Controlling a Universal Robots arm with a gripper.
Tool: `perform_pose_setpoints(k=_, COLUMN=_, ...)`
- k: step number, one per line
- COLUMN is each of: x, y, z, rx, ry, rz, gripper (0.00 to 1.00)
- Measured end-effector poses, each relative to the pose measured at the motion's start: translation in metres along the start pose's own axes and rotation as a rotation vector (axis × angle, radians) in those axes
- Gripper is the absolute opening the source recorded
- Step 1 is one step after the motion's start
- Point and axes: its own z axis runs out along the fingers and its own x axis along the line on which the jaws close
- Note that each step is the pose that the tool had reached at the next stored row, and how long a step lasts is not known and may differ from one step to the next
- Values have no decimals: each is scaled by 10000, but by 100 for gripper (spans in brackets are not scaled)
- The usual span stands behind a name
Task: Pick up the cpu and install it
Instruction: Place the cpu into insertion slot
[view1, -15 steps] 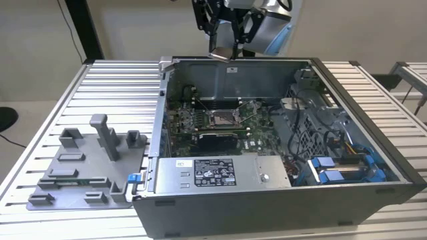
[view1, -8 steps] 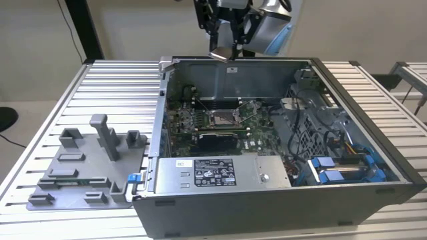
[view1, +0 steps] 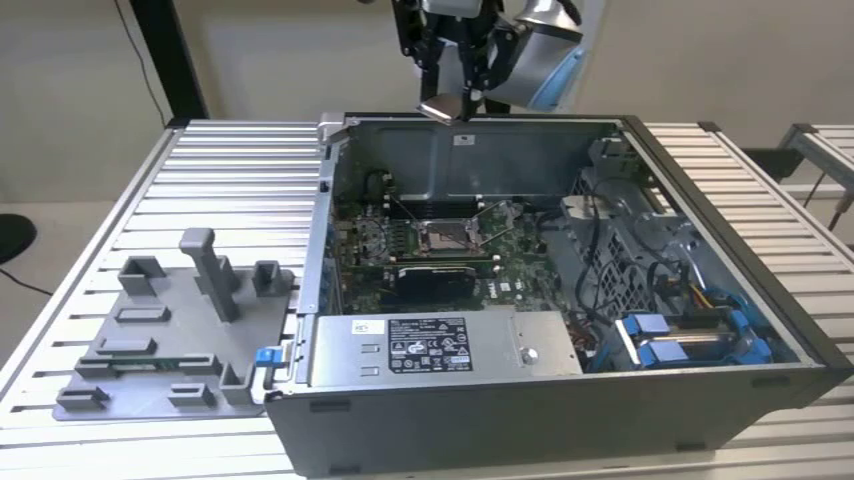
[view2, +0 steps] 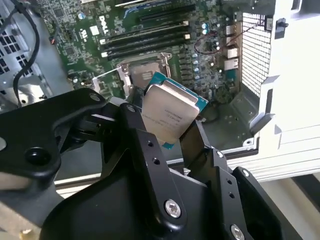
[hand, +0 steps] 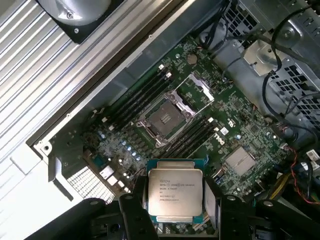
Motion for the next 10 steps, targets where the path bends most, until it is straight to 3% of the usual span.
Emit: perform_pose_setpoints(k=10, x=0, y=0, z=3, rx=-37, ry=-24, rz=1669, gripper=0)
